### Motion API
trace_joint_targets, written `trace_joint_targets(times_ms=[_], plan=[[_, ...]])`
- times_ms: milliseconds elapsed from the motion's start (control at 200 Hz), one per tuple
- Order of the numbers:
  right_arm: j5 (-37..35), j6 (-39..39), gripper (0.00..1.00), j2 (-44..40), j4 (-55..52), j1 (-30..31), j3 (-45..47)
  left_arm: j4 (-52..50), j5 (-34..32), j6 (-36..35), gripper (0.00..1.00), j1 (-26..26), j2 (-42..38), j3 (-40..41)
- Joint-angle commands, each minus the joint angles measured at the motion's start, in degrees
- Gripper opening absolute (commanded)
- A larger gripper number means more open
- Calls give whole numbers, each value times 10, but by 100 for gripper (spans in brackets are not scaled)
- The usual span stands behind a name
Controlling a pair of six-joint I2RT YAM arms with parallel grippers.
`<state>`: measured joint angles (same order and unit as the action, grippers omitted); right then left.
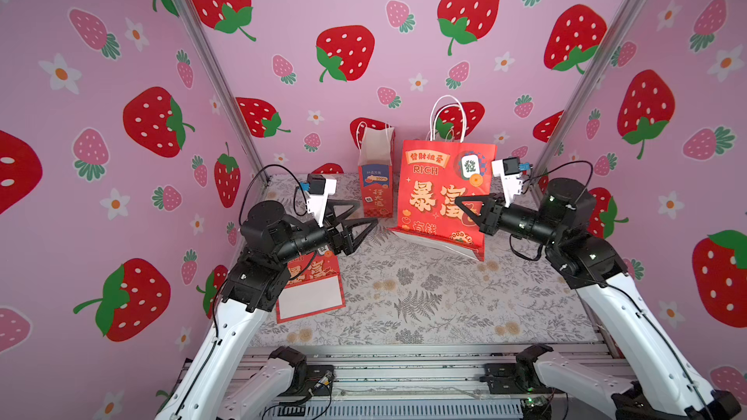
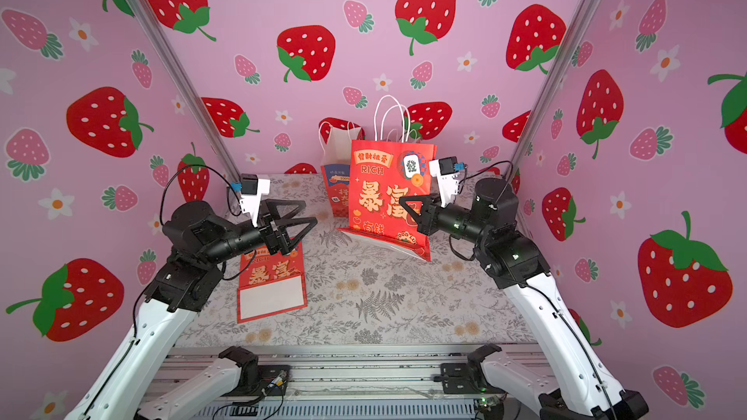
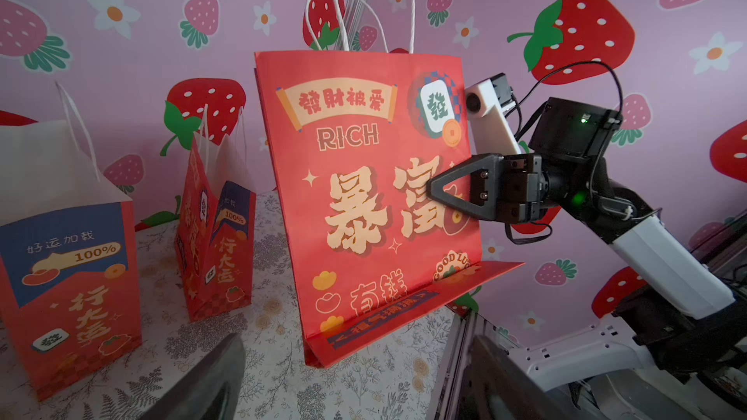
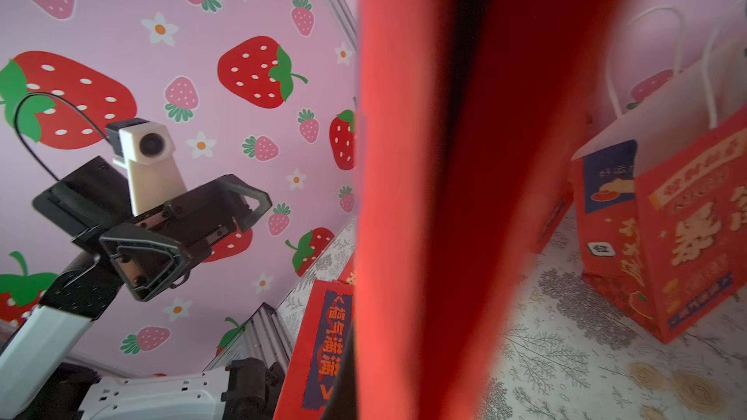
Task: Put away the paper bag
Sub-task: Press the paper bag.
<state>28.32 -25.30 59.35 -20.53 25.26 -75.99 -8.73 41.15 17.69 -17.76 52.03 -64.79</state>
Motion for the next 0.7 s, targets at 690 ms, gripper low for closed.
trace_joint_targets(times_ms=[690], plan=[[130, -308, 0, 96, 301, -94, -8, 56, -37, 4, 99, 4, 22, 31]])
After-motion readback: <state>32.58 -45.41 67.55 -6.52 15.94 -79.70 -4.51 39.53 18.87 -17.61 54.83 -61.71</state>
